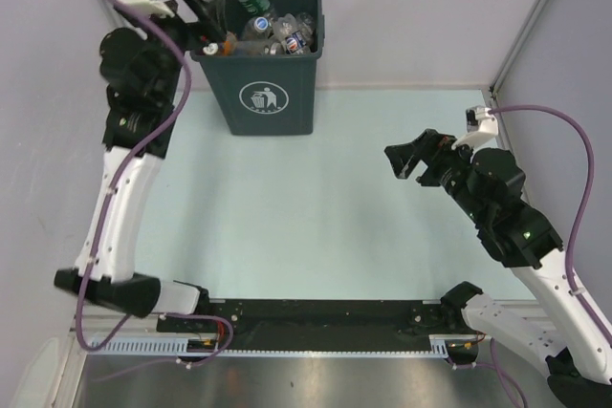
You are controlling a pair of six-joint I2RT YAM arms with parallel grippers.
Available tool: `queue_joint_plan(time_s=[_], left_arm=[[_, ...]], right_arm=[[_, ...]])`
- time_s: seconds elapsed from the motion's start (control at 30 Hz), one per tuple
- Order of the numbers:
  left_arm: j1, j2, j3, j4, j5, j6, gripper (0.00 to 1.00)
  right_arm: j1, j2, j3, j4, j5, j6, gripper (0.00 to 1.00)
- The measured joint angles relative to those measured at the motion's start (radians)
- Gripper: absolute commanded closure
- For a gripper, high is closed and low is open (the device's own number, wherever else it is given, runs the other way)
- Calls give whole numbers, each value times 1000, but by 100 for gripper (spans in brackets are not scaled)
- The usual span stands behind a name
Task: Put the plastic bottles in the bin
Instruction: Place the plastic bottle in the trash bin, then reset both arms
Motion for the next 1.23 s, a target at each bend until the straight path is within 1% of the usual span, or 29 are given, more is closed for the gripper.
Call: queue_joint_plan(time_s=[0.2,0.4,0.6,0.73,0.87,1.07,1.23], left_arm=[[0,-257,-220,-53,75,-53,0],[0,-514,-571,-140,114,-104,0],[0,-712,-822,-264,116,-144,0],[0,-825,-932,-325,116,-163,0],[0,-908,-997,-375,116,-165,0],[0,-943,-1045,-429,111,-166,0],[0,-954,-1062,-437,108,-165,0]], right_arm=[[-1,-23,-13,-60,40,35,0],[-1,-50,-28,-164,110,76,0],[-1,-80,-41,-228,166,105,0],[-1,-129,-82,-241,188,122,0],[-1,-166,-106,-252,196,134,0],[0,-163,-117,-255,202,147,0],[0,-163,-130,-257,204,149,0]])
